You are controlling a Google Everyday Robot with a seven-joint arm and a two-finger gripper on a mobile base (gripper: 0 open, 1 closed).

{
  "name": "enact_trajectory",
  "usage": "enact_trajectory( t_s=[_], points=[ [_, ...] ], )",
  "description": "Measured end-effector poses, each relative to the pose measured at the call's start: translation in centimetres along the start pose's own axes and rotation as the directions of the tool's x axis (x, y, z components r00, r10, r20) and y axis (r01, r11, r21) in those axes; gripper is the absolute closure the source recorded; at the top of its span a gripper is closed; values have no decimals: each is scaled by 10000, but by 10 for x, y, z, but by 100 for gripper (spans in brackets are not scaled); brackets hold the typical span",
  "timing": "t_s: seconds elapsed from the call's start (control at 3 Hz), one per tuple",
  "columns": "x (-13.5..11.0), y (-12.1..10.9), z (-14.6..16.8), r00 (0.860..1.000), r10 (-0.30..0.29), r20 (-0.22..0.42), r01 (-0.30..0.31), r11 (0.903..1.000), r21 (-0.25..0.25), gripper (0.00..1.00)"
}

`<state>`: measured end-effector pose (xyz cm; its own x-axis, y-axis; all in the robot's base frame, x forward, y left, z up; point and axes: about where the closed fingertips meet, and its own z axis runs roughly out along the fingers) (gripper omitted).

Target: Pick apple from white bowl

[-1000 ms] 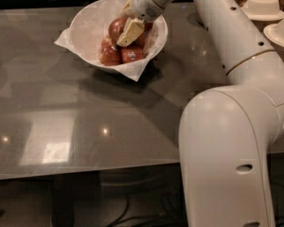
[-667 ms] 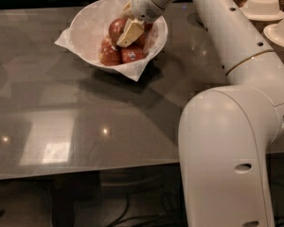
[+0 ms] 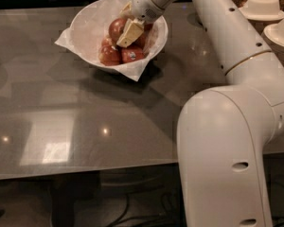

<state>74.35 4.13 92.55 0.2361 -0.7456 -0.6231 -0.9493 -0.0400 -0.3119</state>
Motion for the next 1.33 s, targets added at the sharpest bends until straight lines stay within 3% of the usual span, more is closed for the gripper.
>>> enact_trajectory(
  t_s=[0.67,1.33],
  points=[
    [-20,7,-16,9980,-625,54,625,9980,-85,100],
    [-45,26,-62,9915,-1299,-7,1299,9915,34,100]
  ],
)
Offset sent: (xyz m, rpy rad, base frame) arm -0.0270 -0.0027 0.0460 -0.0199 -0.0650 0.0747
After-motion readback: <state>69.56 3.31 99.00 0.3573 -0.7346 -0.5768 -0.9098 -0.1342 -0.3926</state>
